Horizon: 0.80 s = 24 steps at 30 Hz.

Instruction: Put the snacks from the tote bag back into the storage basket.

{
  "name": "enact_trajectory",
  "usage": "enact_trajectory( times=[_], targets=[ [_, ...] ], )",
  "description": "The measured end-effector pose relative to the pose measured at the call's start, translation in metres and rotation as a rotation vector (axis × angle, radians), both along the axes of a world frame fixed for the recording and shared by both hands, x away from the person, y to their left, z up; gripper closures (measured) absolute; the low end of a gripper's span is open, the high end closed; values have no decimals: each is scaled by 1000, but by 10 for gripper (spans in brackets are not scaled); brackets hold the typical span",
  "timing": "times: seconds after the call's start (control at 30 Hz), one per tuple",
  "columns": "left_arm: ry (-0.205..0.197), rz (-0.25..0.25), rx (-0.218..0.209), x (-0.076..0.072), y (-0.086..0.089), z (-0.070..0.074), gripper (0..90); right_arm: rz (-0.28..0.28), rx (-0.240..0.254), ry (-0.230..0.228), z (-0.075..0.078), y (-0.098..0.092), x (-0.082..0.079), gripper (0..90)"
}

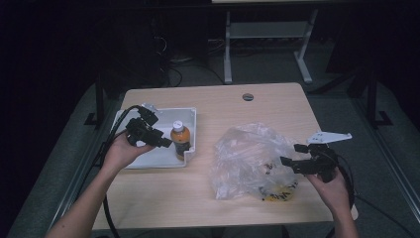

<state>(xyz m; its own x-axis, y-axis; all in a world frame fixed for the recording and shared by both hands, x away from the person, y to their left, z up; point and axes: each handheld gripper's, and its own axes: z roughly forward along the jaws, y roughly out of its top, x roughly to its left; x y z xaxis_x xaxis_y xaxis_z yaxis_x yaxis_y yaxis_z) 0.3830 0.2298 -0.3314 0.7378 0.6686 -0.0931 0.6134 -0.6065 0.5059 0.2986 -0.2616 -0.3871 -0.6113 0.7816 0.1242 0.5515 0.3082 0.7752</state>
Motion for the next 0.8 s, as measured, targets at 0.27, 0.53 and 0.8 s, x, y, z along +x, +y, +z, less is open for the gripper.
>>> enact_trajectory(
  times=[0.27, 0.53, 0.8],
  targets=[
    [1, 16, -23, -4, 5, -7, 448, -1, -5, -7, 0, -2, 0, 256],
    [-4, 9, -9, -10, 11, -12, 437, -5, -5, -8, 0, -2, 0, 256],
    [6, 11, -15, -15, 18, -20, 434, -8, -5, -2, 0, -2, -1, 257]
  ],
)
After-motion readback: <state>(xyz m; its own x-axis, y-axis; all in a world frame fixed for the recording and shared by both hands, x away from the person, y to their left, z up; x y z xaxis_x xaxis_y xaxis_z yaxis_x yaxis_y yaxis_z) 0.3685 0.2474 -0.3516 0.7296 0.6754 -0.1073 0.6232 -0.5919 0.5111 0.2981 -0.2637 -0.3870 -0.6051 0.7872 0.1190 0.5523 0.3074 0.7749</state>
